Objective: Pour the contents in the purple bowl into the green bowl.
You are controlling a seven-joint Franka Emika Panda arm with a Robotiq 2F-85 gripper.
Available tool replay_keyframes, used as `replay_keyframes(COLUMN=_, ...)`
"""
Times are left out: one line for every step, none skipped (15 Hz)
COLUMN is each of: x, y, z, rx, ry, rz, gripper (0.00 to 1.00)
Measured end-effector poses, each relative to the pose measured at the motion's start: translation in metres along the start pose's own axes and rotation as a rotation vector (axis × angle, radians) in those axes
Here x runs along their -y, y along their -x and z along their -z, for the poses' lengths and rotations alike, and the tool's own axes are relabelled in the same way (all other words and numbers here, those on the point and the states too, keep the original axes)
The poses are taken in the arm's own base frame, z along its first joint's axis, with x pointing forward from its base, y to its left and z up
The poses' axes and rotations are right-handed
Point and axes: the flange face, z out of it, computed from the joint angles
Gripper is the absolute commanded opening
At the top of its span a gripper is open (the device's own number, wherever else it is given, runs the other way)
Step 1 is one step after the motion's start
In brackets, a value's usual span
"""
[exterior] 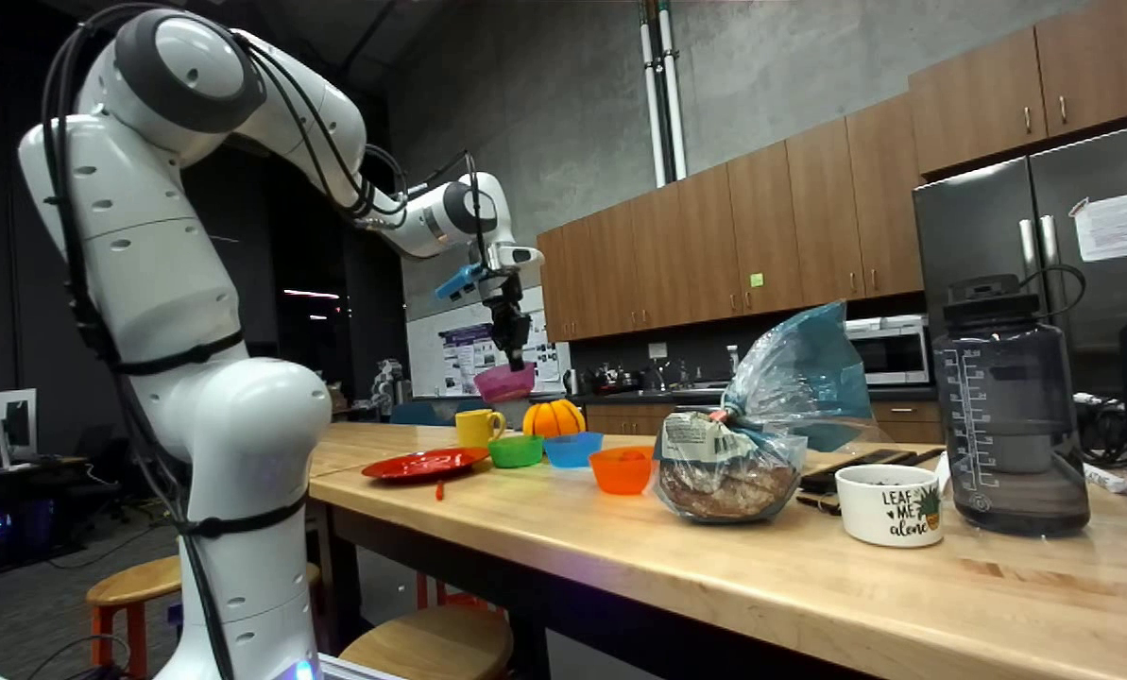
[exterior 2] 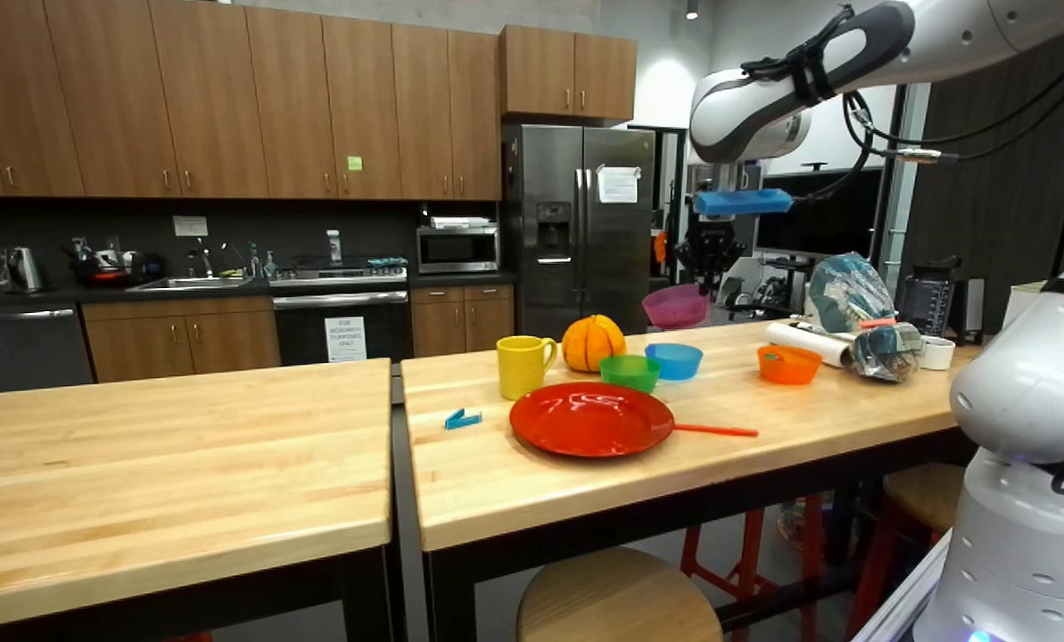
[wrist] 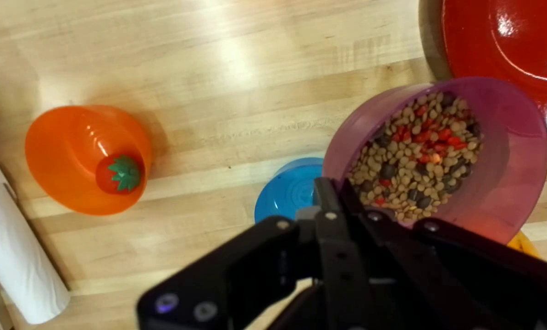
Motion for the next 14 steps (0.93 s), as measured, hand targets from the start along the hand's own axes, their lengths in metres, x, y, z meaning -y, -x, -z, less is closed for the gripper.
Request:
replay_keyframes(x=0.004, y=-0.003, z=0.002, rx=-0.011, ry=0.018, rz=0.025, gripper=0.01)
replay_keyframes(x=0.008, y=-0.006, z=0.005, rx=-0.023, ry=0.037, rz=0.050, gripper=0.01)
replay_keyframes(x=0.012, y=-0.008, z=0.007, rx=-0.036, ry=0.058, rz=0.072, gripper=0.01)
replay_keyframes(x=0.016, y=-0.011, z=0.010, rx=-0.050, ry=0.080, rz=0.092, gripper=0.01)
replay_keyframes(x=0.020, y=-0.013, z=0.013, rx=-0.065, ry=0.103, rz=0.111, gripper=0.01)
replay_keyframes(x=0.024, y=-0.014, z=0.016, rx=-0.080, ry=0.128, rz=0.131, gripper=0.01)
replay_keyframes(x=0.028, y=-0.014, z=0.019, rx=-0.095, ry=0.151, rz=0.152, gripper=0.01)
replay_keyframes(x=0.033, y=-0.013, z=0.021, rx=-0.112, ry=0.176, rz=0.175, gripper=0.01)
replay_keyframes(x=0.037, y=-0.012, z=0.023, rx=-0.126, ry=0.198, rz=0.196, gripper=0.01)
replay_keyframes(x=0.041, y=-0.010, z=0.025, rx=-0.139, ry=0.219, rz=0.214, gripper=0.01)
replay_keyframes(x=0.045, y=-0.009, z=0.027, rx=-0.151, ry=0.239, rz=0.231, gripper=0.01)
replay_keyframes(x=0.047, y=-0.009, z=0.028, rx=-0.164, ry=0.261, rz=0.247, gripper=0.01)
replay_keyframes(x=0.049, y=-0.008, z=0.030, rx=-0.178, ry=0.283, rz=0.262, gripper=0.01)
replay_keyframes(x=0.051, y=-0.008, z=0.033, rx=-0.193, ry=0.306, rz=0.277, gripper=0.01)
